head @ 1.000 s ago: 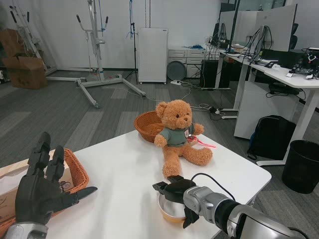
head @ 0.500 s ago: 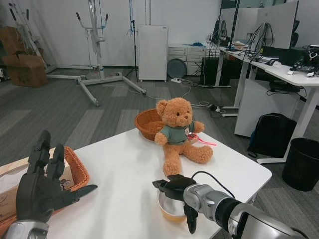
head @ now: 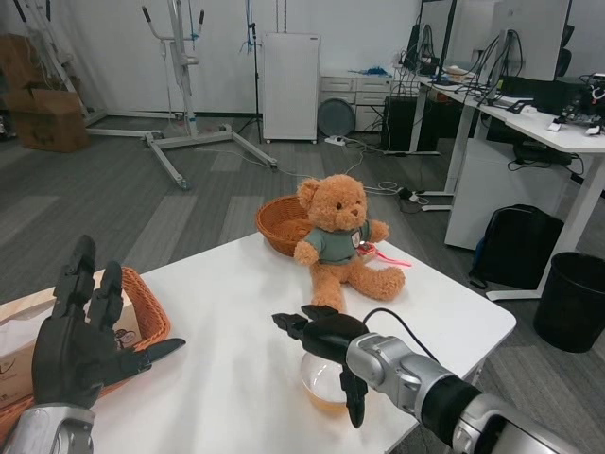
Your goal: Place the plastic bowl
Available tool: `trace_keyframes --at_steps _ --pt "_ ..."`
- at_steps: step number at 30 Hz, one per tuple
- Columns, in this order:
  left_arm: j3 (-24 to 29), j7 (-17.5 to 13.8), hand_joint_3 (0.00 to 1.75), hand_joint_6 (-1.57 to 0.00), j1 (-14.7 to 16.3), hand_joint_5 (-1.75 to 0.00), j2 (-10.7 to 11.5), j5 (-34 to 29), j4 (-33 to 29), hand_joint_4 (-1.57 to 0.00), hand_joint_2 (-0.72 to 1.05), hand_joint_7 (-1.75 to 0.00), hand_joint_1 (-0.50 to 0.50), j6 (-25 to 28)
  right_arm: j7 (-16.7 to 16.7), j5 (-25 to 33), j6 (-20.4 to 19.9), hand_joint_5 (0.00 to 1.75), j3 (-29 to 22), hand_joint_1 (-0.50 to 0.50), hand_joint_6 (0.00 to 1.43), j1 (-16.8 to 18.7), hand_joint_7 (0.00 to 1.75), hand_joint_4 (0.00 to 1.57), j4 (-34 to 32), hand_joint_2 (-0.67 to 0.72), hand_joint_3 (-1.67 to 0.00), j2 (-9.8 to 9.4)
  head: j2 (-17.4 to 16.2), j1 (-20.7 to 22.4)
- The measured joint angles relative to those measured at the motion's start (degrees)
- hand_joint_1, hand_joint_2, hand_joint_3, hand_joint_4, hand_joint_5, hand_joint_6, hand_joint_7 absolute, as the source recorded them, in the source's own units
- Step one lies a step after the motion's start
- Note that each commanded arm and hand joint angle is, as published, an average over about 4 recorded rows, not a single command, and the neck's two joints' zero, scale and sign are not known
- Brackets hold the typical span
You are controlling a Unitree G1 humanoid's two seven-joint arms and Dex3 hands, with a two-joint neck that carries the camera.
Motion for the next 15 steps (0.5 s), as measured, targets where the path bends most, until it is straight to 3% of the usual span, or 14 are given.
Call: trace_keyframes --at_steps 7,12,15 --pt "-0.02 -0.04 0.00 0.00 -0.26 0.00 -0.02 -0.18 0.07 0.00 0.25 0.00 -0.50 -0.11 0.55 0.64 0.19 0.00 -9.83 -0.19 0.00 5.72 0.00 0.00 -11.68 0.22 -0.08 -0.66 -0.01 -0.10" --pt "0.01 -0.04 0.00 0.00 -0.43 0.00 0.07 -0.21 0.12 0.00 0.25 0.00 -0.50 -0.14 0.59 10.45 -1.27 0.00 -20.57 -0.17 0.00 9.72 0.00 0.00 -15.73 0.22 -0.08 -0.15 0.02 -0.36" --pt "0.03 -0.03 0.00 0.00 -0.46 0.00 0.09 -0.27 0.17 0.00 0.25 0.00 -0.50 -0.16 0.37 12.44 -2.08 0.00 -26.30 -0.17 0.00 11.93 0.00 0.00 -19.80 0.17 -0.08 0.70 0.34 -0.25"
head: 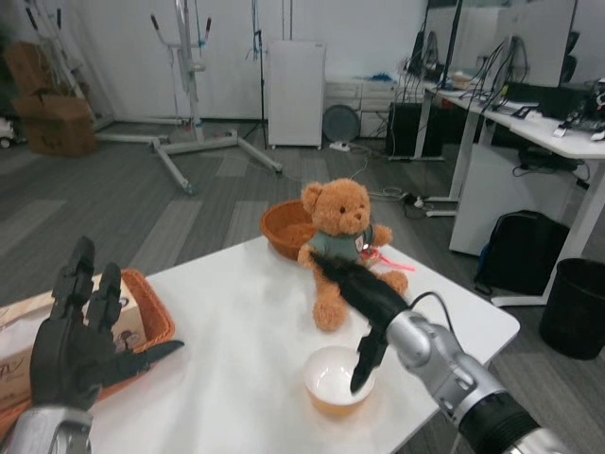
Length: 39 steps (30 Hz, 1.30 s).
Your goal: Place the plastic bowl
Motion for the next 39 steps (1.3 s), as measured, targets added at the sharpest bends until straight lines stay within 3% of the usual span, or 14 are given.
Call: trace_keyframes --at_steps 4,9,13,21,39 --pt "-0.01 -0.02 0.00 0.00 -0.03 0.00 -0.03 0.00 0.01 0.00 0.25 0.00 -0.50 -0.04 -1.29 2.11 -1.81 0.00 -4.93 -0.17 0.00 1.03 0.00 0.00 -3.79 0.15 -0.04 0.64 0.43 0.07" --pt "-0.01 -0.06 0.00 0.00 -0.03 0.00 -0.04 0.00 0.01 0.00 0.25 0.00 -0.50 -0.11 -4.68 7.51 -6.97 0.00 -9.00 -0.17 0.00 2.03 0.00 0.00 -6.36 0.11 -0.08 1.80 1.11 0.01" --pt "0.00 -0.07 0.00 0.00 -0.03 0.00 -0.04 0.00 -0.03 0.00 0.27 0.00 -0.50 -0.12 -7.10 11.97 -10.59 0.00 -9.69 -0.17 0.00 2.34 0.00 0.00 -6.67 0.09 -0.08 2.23 1.70 -0.17" --pt "-0.01 -0.09 0.00 0.00 -0.03 0.00 -0.03 0.00 -0.16 0.00 0.29 0.00 -0.50 -0.12 -11.17 15.27 -16.89 0.00 -9.20 -0.17 0.00 2.69 0.00 0.00 -5.37 0.03 -0.08 2.48 1.76 -0.18" --pt "-0.01 -0.09 0.00 0.00 -0.03 0.00 -0.02 0.06 -0.89 0.00 0.34 0.00 -0.50 -0.12 -11.92 19.81 -19.58 0.00 -7.11 -0.21 0.00 2.70 0.00 0.00 -2.54 -0.03 -0.08 2.57 4.78 -0.53"
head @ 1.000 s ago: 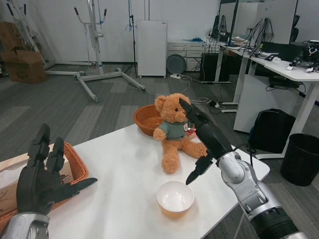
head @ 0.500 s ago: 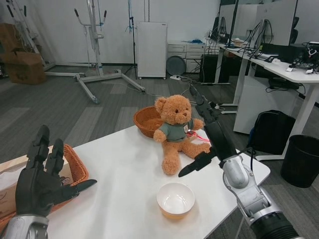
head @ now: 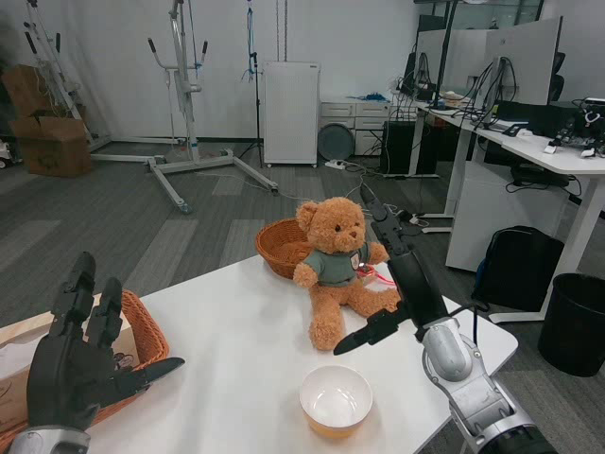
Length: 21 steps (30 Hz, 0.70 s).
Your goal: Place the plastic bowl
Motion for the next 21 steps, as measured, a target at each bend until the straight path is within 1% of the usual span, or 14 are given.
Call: trace_keyframes --at_steps 2,6,11,13,17,21 --pt "0.00 0.00 0.00 0.00 0.00 0.00 0.00 0.00 0.00 0.00 0.34 0.00 -0.50 0.00 -0.03 0.26 -0.11 0.00 0.21 -0.21 0.00 0.00 0.00 0.00 0.21 -0.03 -0.08 0.00 0.24 0.07" --pt "0.00 0.00 0.00 0.00 0.00 0.00 0.00 0.00 0.00 0.00 0.34 0.00 -0.50 0.00 -0.04 0.61 -0.12 0.00 0.41 -0.25 0.00 0.00 0.00 0.00 0.44 -0.05 -0.08 0.02 0.41 0.13" --pt "0.00 0.00 0.00 0.00 0.00 0.00 0.00 0.00 0.00 0.00 0.34 0.00 -0.50 0.00 -0.07 0.91 -0.13 0.00 0.43 -0.25 0.00 0.00 0.00 0.00 0.46 -0.07 -0.08 0.02 0.41 0.20" --pt "0.00 0.00 0.00 0.00 0.00 0.00 0.00 0.00 0.00 0.00 0.34 0.00 -0.50 0.00 -0.08 0.99 -0.14 0.00 0.43 -0.25 0.00 0.00 0.00 0.00 0.47 -0.10 -0.08 0.02 0.41 0.22" --pt "0.00 0.00 0.00 0.00 0.00 0.00 0.00 0.00 0.00 0.00 0.34 0.00 -0.50 0.00 -0.09 1.16 -0.16 0.00 0.46 -0.25 0.00 0.00 0.00 0.00 0.55 -0.10 -0.08 0.02 0.73 0.19" --pt "0.00 0.00 0.00 0.00 0.00 0.00 0.00 0.00 0.00 0.00 0.34 0.00 -0.50 0.00 -0.11 1.52 -0.18 0.00 0.58 -0.25 0.00 0.00 0.00 0.00 0.75 -0.16 -0.08 0.02 0.87 0.16"
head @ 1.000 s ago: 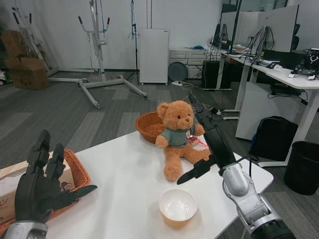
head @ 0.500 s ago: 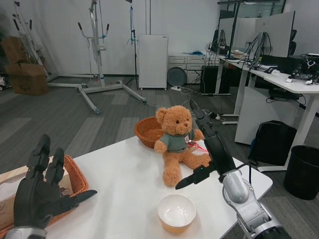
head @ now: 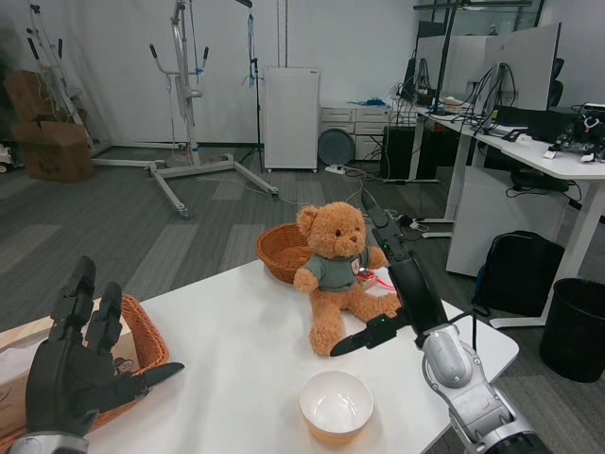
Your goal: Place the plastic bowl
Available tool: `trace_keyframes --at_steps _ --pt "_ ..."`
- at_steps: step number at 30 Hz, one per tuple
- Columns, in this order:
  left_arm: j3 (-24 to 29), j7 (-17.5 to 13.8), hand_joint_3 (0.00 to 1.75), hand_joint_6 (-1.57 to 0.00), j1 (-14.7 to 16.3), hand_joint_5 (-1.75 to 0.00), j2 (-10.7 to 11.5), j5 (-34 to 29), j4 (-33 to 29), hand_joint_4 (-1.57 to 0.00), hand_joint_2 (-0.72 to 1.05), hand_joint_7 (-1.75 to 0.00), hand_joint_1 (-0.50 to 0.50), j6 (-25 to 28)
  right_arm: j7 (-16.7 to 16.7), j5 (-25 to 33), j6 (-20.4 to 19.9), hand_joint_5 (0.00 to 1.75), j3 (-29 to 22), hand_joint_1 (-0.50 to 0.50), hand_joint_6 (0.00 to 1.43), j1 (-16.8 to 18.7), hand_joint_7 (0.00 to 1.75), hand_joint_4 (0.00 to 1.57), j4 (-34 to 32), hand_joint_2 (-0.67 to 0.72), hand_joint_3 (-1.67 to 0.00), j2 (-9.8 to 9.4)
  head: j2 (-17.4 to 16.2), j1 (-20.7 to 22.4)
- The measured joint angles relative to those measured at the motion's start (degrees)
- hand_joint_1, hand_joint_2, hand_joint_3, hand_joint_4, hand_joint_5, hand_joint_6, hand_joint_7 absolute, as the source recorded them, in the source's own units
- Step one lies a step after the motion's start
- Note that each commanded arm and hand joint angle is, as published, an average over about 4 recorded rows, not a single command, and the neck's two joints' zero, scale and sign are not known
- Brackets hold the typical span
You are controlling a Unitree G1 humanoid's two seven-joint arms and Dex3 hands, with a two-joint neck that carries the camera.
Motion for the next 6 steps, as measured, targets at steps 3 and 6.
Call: trace_keyframes --at_steps 3,6 --pt "0.00 0.00 0.00 0.00 0.00 0.00 0.00 0.00 0.00 0.00 0.34 0.00 -0.50 0.00 -0.03 0.21 -0.01 0.00 0.02 -0.25 0.00 0.00 0.00 0.00 0.38 -0.16 -0.08 0.00 0.15 0.02" --pt "0.00 0.00 0.00 0.00 0.00 0.00 0.00 0.00 0.00 0.00 0.34 0.00 -0.50 0.00 -0.03 0.32 -0.02 0.00 0.05 -0.25 0.00 0.00 0.00 0.00 0.78 -0.16 -0.08 0.00 0.24 0.01"
